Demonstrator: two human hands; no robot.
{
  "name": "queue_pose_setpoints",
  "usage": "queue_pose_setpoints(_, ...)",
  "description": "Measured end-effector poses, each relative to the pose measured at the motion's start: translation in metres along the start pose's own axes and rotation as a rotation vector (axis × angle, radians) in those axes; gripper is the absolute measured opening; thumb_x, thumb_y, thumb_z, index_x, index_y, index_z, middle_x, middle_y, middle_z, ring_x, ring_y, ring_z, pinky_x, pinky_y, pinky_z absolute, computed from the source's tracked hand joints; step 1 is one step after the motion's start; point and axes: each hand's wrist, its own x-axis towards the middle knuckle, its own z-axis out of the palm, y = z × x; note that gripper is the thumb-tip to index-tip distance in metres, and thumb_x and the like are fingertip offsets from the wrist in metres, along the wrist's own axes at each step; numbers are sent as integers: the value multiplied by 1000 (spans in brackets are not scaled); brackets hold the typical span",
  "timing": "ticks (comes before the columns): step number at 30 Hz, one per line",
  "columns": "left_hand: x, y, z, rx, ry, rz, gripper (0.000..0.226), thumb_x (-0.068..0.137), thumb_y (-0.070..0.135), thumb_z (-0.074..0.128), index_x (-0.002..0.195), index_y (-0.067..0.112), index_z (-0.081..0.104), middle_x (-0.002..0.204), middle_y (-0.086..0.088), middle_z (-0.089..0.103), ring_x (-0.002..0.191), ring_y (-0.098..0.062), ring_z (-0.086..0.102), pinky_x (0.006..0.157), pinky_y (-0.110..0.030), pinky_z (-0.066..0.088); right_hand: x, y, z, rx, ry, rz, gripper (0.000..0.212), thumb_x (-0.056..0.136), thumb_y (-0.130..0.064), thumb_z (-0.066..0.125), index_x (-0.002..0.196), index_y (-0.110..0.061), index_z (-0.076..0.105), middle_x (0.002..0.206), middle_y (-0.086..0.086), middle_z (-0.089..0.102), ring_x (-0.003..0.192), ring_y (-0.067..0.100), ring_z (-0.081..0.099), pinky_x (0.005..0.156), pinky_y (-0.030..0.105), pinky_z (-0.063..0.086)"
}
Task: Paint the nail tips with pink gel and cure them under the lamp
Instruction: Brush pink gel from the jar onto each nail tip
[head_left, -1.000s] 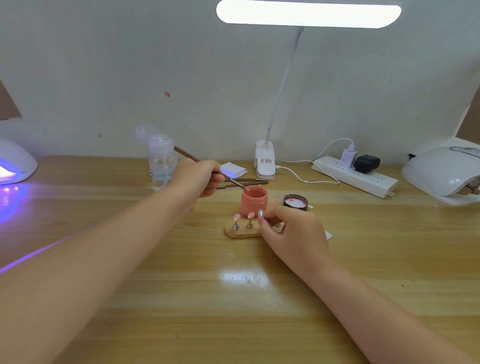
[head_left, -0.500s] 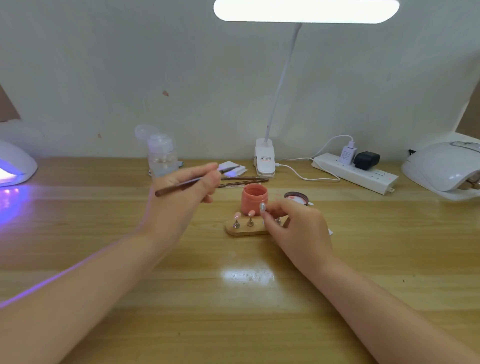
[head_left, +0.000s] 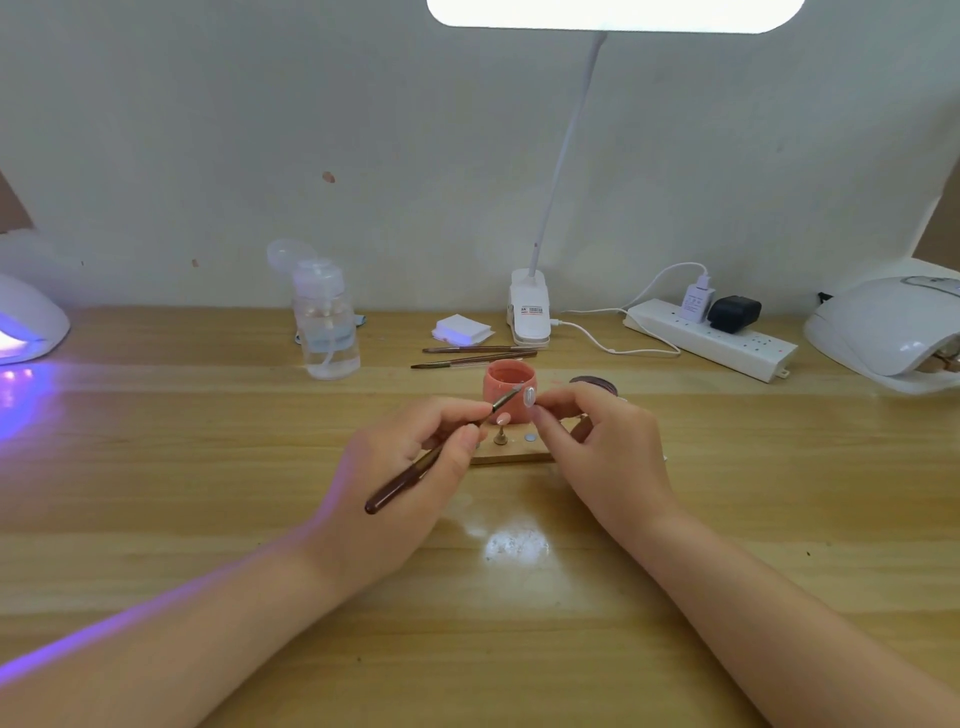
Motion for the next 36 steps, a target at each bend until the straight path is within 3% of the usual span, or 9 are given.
queue_pose_setpoints(5,0,2,1,7,-15,17,25,94,20,54,110,36,65,101,23,71,98,2,66,80,-6,44,0,1,0,-8,3,-9,4,86,-20,72,89,-21,74,79,-15,70,58,6,55,61,27,49)
queue_pose_setpoints(9,-2,-1,0,2,-29,-22,21,91,21,54,103,32,68,95,20,72,94,-4,67,79,-12,47,0,2,0,-33,-5,-17,4,85,-21,71,88,-22,74,80,-13,71,61,1,55,61,20,45)
queue_pose_setpoints(12,-3,-2,-1,-12,-11,-36,21,90,18,51,98,25,69,90,13,73,90,-9,68,77,-20,52,0,2,0,-33,-13,-10,4,86,-23,70,89,-23,74,80,-12,71,58,4,54,61,23,46)
queue_pose_setpoints(20,-2,4,2,-10,-18,-4,24,91,20,55,106,34,67,97,21,72,95,0,66,81,-9,45,-1,3,0,-44,-13,-13,5,86,-23,70,89,-22,74,80,-12,71,59,1,54,61,18,43)
queue_pose_setpoints(25,-5,0,-1,-14,-1,-13,18,91,22,52,98,26,69,88,12,72,89,-10,68,77,-16,50,0,2,1,-31,-12,2,6,88,-27,69,88,-22,74,79,-12,70,55,9,53,61,25,46)
queue_pose_setpoints(30,-2,5,1,-3,22,-32,23,93,26,54,105,42,65,95,19,72,91,-7,67,76,-13,48,0,2,1,-25,-20,-4,5,87,-25,69,88,-22,74,79,-12,71,55,10,53,61,26,47)
queue_pose_setpoints(36,-3,3,0,-21,6,-10,19,90,26,54,97,26,71,88,16,72,85,1,65,73,-8,44,0,3,1,-16,-15,-2,5,87,-22,70,90,-21,74,79,-10,70,55,11,54,62,32,50)
